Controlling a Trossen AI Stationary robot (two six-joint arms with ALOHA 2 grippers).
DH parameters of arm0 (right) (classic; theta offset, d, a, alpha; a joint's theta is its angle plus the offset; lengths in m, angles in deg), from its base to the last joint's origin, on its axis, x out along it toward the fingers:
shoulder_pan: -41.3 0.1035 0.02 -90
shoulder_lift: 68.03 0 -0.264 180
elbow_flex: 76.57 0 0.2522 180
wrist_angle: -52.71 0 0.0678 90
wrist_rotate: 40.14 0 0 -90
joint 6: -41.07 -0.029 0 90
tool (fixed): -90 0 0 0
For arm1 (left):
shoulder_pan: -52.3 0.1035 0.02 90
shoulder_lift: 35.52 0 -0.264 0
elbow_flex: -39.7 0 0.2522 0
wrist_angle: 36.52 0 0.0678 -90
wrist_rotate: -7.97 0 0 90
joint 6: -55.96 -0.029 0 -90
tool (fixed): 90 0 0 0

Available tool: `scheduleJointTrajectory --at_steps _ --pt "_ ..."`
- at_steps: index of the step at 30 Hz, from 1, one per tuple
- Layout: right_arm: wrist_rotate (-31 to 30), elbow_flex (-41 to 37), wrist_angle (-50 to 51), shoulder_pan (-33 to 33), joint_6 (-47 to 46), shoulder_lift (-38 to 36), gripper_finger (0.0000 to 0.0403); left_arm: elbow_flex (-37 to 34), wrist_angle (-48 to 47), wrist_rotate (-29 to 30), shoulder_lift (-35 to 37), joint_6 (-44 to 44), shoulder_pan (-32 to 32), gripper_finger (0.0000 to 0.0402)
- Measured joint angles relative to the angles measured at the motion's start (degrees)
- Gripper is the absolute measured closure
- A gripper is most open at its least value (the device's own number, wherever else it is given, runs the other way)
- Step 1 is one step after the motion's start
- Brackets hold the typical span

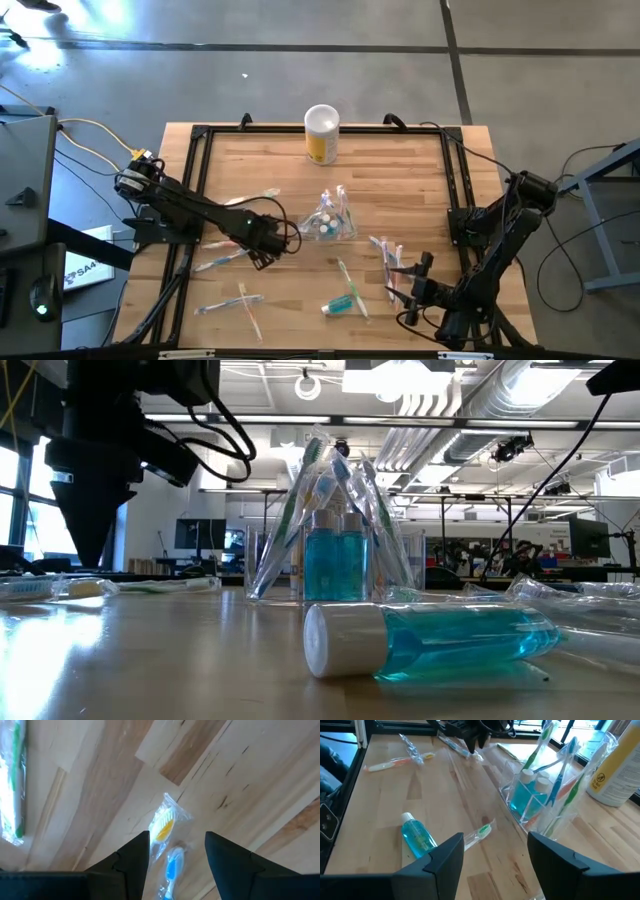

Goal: Pick & Place toothbrushing station
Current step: Put the orange toothbrush into the left part of the transparent organizer

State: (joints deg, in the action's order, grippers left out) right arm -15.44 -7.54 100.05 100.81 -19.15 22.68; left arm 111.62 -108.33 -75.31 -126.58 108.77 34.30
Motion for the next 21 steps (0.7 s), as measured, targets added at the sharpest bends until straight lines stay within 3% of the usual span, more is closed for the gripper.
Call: scheduleJointTrajectory --at_steps 21 --pt "0.92 0.0 0.0 0.0 0.04 -0.02 0.0191 -6.45 6.26 1.63 -2.81 -0.01 0.02 0.0218"
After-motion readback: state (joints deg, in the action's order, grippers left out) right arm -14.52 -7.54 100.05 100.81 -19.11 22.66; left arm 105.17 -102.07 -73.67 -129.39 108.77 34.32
